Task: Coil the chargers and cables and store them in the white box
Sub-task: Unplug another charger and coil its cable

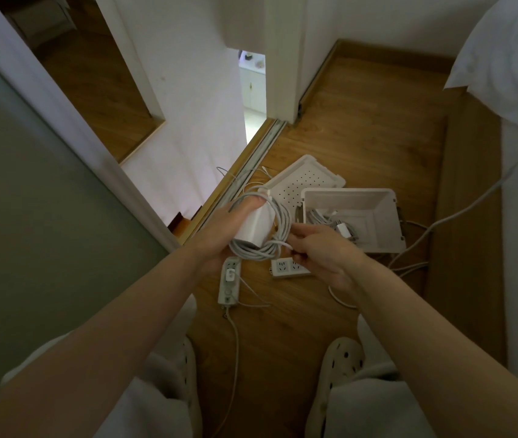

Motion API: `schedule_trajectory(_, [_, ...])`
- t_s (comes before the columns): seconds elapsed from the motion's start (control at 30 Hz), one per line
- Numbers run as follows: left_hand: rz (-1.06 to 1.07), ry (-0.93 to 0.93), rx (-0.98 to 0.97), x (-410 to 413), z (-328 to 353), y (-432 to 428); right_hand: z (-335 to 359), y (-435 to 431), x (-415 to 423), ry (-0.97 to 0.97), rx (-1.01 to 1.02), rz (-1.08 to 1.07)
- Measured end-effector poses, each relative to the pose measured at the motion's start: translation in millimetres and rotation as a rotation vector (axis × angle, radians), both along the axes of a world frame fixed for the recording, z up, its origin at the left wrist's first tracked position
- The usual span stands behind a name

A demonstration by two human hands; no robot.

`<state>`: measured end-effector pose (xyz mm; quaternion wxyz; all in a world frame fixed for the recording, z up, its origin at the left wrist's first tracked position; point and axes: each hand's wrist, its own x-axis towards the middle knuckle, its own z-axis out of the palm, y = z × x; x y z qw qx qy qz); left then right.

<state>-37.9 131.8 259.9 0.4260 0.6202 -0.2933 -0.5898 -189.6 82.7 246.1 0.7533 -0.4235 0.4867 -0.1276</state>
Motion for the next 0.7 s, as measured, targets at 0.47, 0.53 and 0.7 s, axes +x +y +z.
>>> schedule_trajectory(0.47, [-0.113,-0.043,0.125,-6.4,-19.1,1.8,5.8,13.4,-2.7,-0.045,0.111,-0.247])
schedule_trajectory(0.53, [-0.052,-0.105,0.127,-9.9,-23.3,1.5,7.7,13.2,-2.8,-0.004,0.05,-0.296])
schedule_trajectory(0.7, [0.019,-0.345,0.022,-16.1,-26.3,-1.9,5.6,17.5,3.5,0.022,-0.038,-0.176])
